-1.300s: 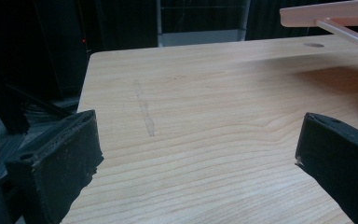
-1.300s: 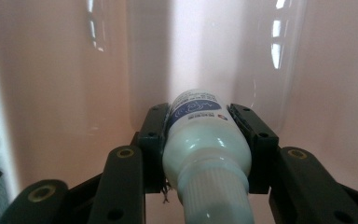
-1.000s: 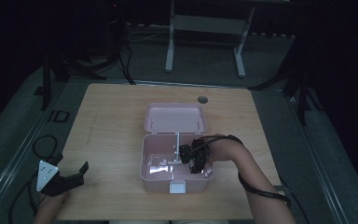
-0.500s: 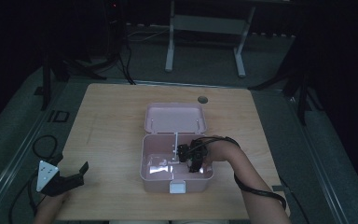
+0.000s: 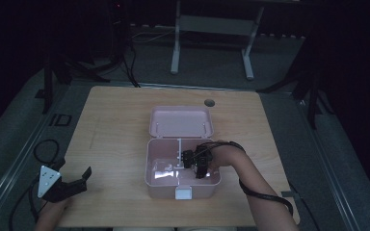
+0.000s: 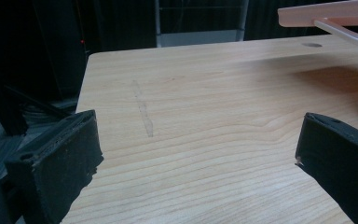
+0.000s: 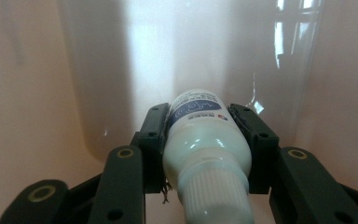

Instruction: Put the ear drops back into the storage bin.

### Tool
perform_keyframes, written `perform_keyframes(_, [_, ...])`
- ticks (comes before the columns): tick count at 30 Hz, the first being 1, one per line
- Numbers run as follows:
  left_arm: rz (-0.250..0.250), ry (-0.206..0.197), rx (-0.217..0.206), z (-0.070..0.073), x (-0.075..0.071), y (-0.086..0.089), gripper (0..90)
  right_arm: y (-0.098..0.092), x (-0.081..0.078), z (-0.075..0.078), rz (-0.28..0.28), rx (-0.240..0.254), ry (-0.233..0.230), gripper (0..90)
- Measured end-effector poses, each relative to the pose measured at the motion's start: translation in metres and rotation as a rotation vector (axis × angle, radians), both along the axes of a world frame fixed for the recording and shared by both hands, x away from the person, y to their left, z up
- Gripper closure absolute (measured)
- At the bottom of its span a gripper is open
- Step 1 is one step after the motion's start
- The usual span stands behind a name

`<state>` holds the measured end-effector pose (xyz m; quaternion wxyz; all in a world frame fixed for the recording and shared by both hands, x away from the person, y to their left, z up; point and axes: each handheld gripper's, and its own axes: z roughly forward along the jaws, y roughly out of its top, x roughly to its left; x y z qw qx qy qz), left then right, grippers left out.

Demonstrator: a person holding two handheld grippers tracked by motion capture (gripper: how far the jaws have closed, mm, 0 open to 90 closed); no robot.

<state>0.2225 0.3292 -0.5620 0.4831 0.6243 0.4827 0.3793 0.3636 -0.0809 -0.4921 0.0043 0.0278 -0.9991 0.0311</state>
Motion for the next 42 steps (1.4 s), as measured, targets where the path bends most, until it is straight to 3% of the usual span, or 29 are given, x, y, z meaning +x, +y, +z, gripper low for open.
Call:
perform_keyframes(6, [-0.002,-0.001,0.001,0.0,0.0,0.0,0.4,0.001,0.001,-0.001,-0.011,-0.021,-0.007,59.3])
perform_keyframes(9, [-0.002,-0.001,0.0,0.0,0.0,0.0,0.3,0.002,0.001,-0.001,-0.018,-0.025,0.011,54.4])
perform_keyframes(15, [-0.003,0.0,-0.001,0.0,0.0,0.0,0.4,0.001,0.0,0.002,-0.007,-0.024,0.02,53.6])
perform_keyframes(21, [-0.001,0.002,-0.001,0.0,0.0,0.0,0.3,0.0,-0.003,0.017,0.0,0.002,0.023,53.5])
perform_keyframes(29, [0.0,0.003,0.0,0.0,0.0,0.0,0.4,-0.001,-0.005,0.038,0.005,0.019,-0.015,51.7])
perform_keyframes(38, [-0.001,0.003,-0.001,0.0,0.0,0.0,0.4,-0.005,-0.005,0.056,-0.023,0.062,-0.019,40.0])
perform_keyframes(42, [0.0,0.003,0.0,0.0,0.0,0.0,0.3,-0.008,-0.008,0.064,-0.013,0.077,-0.041,36.2])
